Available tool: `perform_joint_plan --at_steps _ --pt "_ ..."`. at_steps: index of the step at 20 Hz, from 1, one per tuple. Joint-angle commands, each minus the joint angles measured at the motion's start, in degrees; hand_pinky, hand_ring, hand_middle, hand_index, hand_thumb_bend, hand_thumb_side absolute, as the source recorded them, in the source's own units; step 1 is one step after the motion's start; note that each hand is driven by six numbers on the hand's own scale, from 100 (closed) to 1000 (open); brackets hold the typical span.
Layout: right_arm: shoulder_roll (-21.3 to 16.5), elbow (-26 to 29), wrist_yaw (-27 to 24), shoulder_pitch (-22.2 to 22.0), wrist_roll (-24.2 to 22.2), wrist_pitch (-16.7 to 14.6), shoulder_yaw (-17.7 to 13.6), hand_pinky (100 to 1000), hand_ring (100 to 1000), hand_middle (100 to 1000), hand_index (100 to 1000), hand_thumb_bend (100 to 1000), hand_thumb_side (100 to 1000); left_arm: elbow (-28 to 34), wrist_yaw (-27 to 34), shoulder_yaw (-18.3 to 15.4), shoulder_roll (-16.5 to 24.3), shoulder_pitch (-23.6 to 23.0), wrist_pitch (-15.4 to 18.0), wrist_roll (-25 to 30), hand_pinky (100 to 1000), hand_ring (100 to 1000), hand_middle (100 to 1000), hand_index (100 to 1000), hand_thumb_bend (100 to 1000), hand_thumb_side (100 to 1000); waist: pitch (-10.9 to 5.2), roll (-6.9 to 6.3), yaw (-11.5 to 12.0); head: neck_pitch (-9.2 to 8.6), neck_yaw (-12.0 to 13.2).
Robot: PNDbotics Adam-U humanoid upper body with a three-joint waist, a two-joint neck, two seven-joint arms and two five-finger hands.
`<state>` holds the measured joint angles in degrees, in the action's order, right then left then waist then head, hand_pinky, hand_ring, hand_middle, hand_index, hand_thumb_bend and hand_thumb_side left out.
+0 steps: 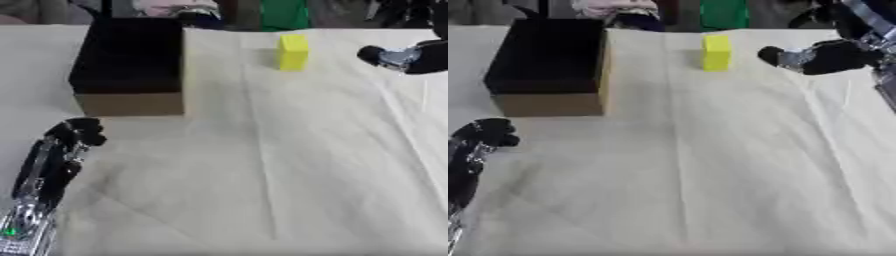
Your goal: Pick up objects on the table and place them in the box.
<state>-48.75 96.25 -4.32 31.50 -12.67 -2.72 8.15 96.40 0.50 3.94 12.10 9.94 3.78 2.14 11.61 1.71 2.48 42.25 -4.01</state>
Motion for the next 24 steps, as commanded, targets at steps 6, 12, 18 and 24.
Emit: perform_joint_plan --at_steps 6,12,18,24 --pt "-2.69 -8.42 6.07 9.37 -15.74 -4.88 0.23 779 957 884 949 683 209 0.85 -0.26 -0.25 1.34 0.26 0.22 0.24 674 590 579 688 527 633 -0.89 0.45 0.76 -0.76 0.09" --pt "0.61 -17.90 14.77 16.66 -23.38 -8.02 0.80 804 974 909 948 704 255 0.84 -0.35 -0.04 1.62 0.51 0.23 0.49 674 589 579 687 527 633 -0.71 1.04 1.94 -0.96 -0.46" --pt "3.58 -26.99 20.22 20.71 -23.48 -9.86 -0.18 805 977 909 948 707 263 1.00 -0.39 0.31 2.08 1.46 0.29 0.88 673 588 578 687 528 631 -0.03 2.10 4.00 -2.01 -1.66" --pt "6.05 -35.38 24.87 24.04 -22.44 -10.92 -1.47 811 983 913 948 708 274 1.25 -0.40 0.80 2.45 2.46 0.33 1.40 673 587 576 686 528 627 0.52 3.27 6.76 -3.56 -3.52"
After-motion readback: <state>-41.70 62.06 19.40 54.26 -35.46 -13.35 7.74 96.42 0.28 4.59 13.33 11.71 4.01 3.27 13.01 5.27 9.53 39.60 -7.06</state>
